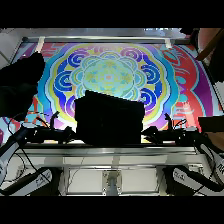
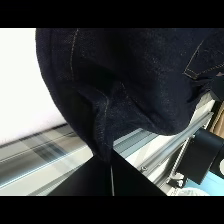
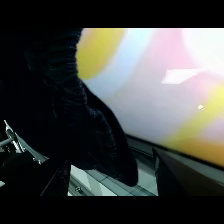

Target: Fold the clothes and pants, and hang the long-sleeved shirts on hangers.

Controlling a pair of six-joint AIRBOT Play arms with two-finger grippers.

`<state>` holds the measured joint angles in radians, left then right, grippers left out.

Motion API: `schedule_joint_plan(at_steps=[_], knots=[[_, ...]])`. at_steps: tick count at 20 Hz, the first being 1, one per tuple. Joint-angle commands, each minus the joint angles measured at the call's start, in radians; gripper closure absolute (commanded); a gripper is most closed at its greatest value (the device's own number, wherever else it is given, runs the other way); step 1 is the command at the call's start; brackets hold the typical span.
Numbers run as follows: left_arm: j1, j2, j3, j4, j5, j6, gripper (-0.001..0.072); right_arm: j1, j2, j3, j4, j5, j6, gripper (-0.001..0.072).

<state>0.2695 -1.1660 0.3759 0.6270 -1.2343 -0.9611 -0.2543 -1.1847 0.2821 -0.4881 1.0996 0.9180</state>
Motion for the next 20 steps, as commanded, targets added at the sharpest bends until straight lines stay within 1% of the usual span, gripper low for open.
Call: schedule_joint_plan(at_steps=[1,2,3,4,5,7,8,9,10,11,13,14,16,18,20], knots=[[-0.001,0.000,0.000,0.000,0.000,0.001,0.0693,0.092,-0.017,-0.002,0.016,-0.043,-0.021,0.0169],[-0.001,0.000,0.000,0.000,0.000,0.001,0.0692,0.135,-0.017,-0.002,0.035,-0.055,-0.021,0.0169],[-0.001,0.000,0.000,0.000,0.000,0.001,0.0693,0.174,-0.017,-0.002,0.053,-0.059,-0.021,0.0187],[-0.001,0.000,0.000,0.000,0.000,0.001,0.0693,0.205,-0.017,-0.002,0.062,-0.064,-0.021,0.0287],[-0.001,0.000,0.000,0.000,0.001,0.001,0.0693,0.236,-0.017,-0.002,0.072,-0.076,-0.021,0.0325],[-0.001,0.000,0.001,0.000,0.001,0.001,0.0693,0.272,-0.017,-0.002,0.121,-0.101,-0.021,0.0336],[-0.001,0.000,0.001,-0.002,0.001,0.001,0.0693,0.275,-0.016,0.002,0.152,-0.105,-0.024,0.0427],[0.000,0.000,0.003,-0.009,0.000,0.000,0.0693,0.274,-0.013,0.010,0.182,-0.096,-0.043,0.0613],[0.001,0.004,0.015,-0.016,-0.006,0.001,0.0693,0.273,-0.004,0.027,0.197,-0.073,-0.057,0.0661],[0.001,0.017,0.037,-0.025,-0.021,0.001,0.0693,0.273,0.014,0.055,0.196,-0.031,-0.062,0.0683],[0.003,0.085,0.117,-0.090,-0.079,0.000,0.0694,0.273,0.082,0.137,0.197,0.078,-0.058,0.0683],[0.003,0.134,0.169,-0.139,-0.100,0.000,0.0694,0.273,0.136,0.195,0.196,0.124,-0.033,0.0683],[0.003,0.261,0.305,-0.221,-0.117,-0.014,0.0695,0.273,0.269,0.341,0.196,0.183,0.066,0.0684],[0.005,0.390,0.478,-0.228,-0.116,-0.080,0.0695,0.273,0.409,0.539,0.192,0.195,0.146,0.0684],[0.007,0.497,0.669,-0.228,-0.082,-0.111,0.0695,0.273,0.516,0.784,0.134,0.192,0.210,0.0684]])
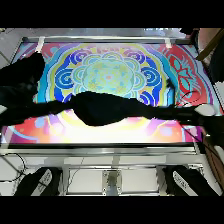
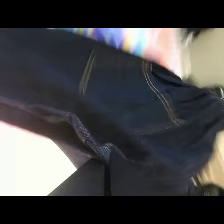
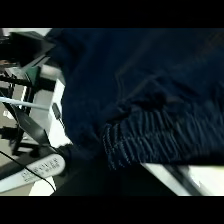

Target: Fold the clothes and pants, and hang the long-sleeved shirts on hangers.

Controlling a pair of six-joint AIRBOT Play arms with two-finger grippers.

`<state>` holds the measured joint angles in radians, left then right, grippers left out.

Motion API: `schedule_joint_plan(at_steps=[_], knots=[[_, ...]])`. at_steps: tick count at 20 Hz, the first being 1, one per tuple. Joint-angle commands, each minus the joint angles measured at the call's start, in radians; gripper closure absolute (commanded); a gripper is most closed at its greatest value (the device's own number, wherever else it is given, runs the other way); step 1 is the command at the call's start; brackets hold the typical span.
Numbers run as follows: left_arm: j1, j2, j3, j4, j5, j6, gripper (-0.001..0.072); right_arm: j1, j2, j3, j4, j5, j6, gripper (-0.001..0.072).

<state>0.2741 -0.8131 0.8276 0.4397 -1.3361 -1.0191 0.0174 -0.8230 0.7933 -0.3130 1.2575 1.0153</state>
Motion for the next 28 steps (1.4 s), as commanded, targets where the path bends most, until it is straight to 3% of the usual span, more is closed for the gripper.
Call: schedule_joint_plan(at_steps=[1,4,7,10,12,15,17,21,23,25,28], knots=[[0.002,0.189,0.316,-0.040,0.071,-0.055,0.0695,0.002,0.187,0.403,-0.099,0.034,0.169,0.0684],[0.002,0.275,0.567,0.031,0.262,-0.108,0.0696,0.002,0.226,0.689,-0.285,0.081,0.311,0.0684],[0.002,0.282,0.731,0.230,0.251,-0.215,0.0696,0.002,0.224,0.735,-0.312,0.175,0.368,0.0685],[0.002,0.237,0.704,0.413,0.136,-0.324,0.0696,0.002,0.200,0.611,-0.450,0.198,0.371,0.0686],[-0.002,0.162,0.628,0.412,0.045,-0.335,0.0695,0.002,0.162,0.439,-0.488,0.172,0.359,0.0686],[-0.078,0.018,0.445,0.399,0.055,-0.294,0.0696,0.002,0.084,0.135,-0.483,-0.053,0.305,0.0686],[-0.158,-0.098,0.330,0.412,0.154,-0.225,0.0696,0.002,-0.016,-0.003,-0.452,-0.245,0.260,0.0686],[-0.283,-0.370,0.262,0.476,0.497,-0.223,0.0696,0.002,-0.334,-0.006,-0.249,-0.531,0.059,0.0686],[-0.332,-0.495,0.262,0.473,0.688,-0.223,0.0696,0.002,-0.513,0.103,-0.127,-0.570,-0.047,0.0685],[-0.369,-0.583,0.262,0.473,0.823,-0.223,0.0696,0.002,-0.688,0.265,-0.121,-0.557,-0.052,0.0685],[-0.391,-0.640,0.272,0.473,0.883,-0.222,0.0696,0.001,-0.869,0.494,-0.131,-0.519,-0.051,0.0684]])
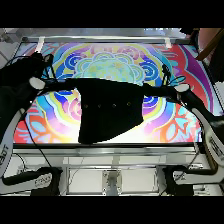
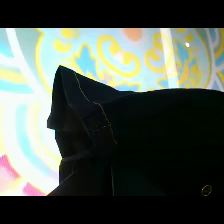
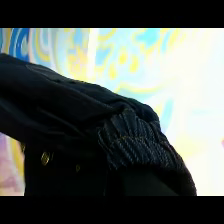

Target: Fold the clothes and pants, and hang the long-sleeved shirts on hangers.

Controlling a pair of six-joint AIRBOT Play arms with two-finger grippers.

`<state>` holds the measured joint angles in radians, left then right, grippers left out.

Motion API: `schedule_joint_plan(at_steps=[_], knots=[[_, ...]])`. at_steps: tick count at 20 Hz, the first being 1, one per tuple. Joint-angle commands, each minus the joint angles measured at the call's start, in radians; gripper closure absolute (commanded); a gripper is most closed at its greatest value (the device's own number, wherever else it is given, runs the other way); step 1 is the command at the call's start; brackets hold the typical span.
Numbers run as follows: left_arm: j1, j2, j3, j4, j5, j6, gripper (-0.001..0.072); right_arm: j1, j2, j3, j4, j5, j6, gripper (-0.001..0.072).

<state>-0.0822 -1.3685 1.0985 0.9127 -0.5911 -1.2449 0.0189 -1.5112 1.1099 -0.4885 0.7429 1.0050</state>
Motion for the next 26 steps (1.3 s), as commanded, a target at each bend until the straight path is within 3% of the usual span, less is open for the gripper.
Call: schedule_joint_plan(at_steps=[1,3,5,9,13,20,24,26], knots=[[-0.035,-0.085,0.008,0.000,0.140,0.004,0.0695,0.000,-0.209,0.236,0.035,0.009,-0.040,0.0684],[-0.030,-0.075,0.038,0.000,0.137,0.003,0.0695,-0.001,-0.208,0.296,-0.007,0.032,-0.039,0.0684],[-0.031,-0.038,0.058,0.000,0.108,0.004,0.0695,0.000,-0.190,0.354,-0.098,0.158,-0.034,0.0685],[-0.089,0.119,0.022,0.109,-0.173,-0.005,0.0697,0.000,-0.079,0.358,-0.453,0.380,0.095,0.0685],[-0.231,0.329,-0.221,0.277,-0.282,-0.200,0.0697,0.000,0.039,0.264,-0.656,0.480,0.155,0.0684],[-0.515,0.492,-0.514,0.277,-0.281,-0.423,0.0696,0.000,0.207,-0.169,-0.702,0.405,0.155,0.0685],[-0.578,0.480,-0.584,0.319,-0.281,-0.551,0.0696,0.000,0.205,-0.281,-0.687,0.273,0.158,0.0684],[-0.578,0.458,-0.592,0.317,-0.282,-0.559,0.0696,0.000,0.206,-0.285,-0.688,0.237,0.158,0.0684]])
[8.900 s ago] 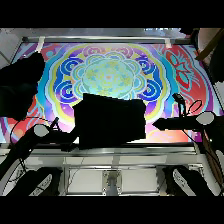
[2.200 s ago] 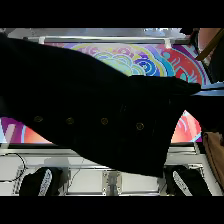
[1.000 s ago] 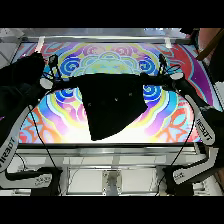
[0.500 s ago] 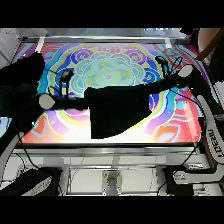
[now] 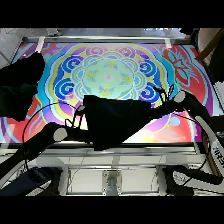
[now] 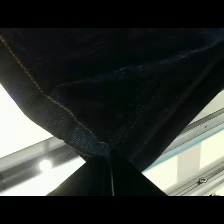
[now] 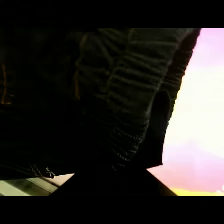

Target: Fold the clothes and pants, and hang the long-sleeved shirts on hangers.

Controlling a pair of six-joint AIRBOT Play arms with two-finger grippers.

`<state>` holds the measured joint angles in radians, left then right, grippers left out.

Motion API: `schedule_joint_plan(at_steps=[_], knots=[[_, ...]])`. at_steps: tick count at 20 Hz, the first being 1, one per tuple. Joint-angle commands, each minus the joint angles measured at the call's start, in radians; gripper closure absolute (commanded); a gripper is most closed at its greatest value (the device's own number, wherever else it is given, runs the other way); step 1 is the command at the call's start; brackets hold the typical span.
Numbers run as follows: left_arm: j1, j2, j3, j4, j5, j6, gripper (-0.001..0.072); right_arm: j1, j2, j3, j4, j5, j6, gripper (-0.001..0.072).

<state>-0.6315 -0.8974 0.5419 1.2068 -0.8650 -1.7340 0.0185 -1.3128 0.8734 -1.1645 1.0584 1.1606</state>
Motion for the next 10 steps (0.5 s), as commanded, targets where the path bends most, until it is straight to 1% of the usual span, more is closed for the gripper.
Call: schedule_joint_plan(at_steps=[1,3,6,7,8,9,10], knots=[[-0.031,-0.023,-0.035,0.019,-0.007,-0.070,0.0696,0.000,0.007,-0.049,-0.012,-0.094,0.002,0.0685],[-0.044,-0.039,-0.035,0.005,-0.007,-0.070,0.0696,0.000,0.007,-0.049,-0.018,-0.110,0.002,0.0684],[-0.076,-0.062,-0.036,-0.089,-0.008,-0.069,0.0694,0.000,0.008,-0.048,-0.018,-0.111,0.005,0.0683],[-0.088,-0.067,-0.036,-0.117,-0.008,-0.070,0.0693,0.000,0.008,-0.044,-0.015,-0.104,0.012,0.0646],[-0.094,-0.069,-0.035,-0.158,-0.012,-0.069,0.0614,0.000,0.010,-0.037,-0.010,-0.085,0.027,0.0510],[-0.094,-0.068,-0.035,-0.219,-0.019,-0.069,0.0255,0.000,0.017,-0.021,-0.011,-0.051,0.052,0.0353],[-0.092,-0.063,-0.034,-0.274,-0.027,-0.070,-0.0013,0.000,0.034,0.002,-0.012,0.000,0.054,0.0322]])
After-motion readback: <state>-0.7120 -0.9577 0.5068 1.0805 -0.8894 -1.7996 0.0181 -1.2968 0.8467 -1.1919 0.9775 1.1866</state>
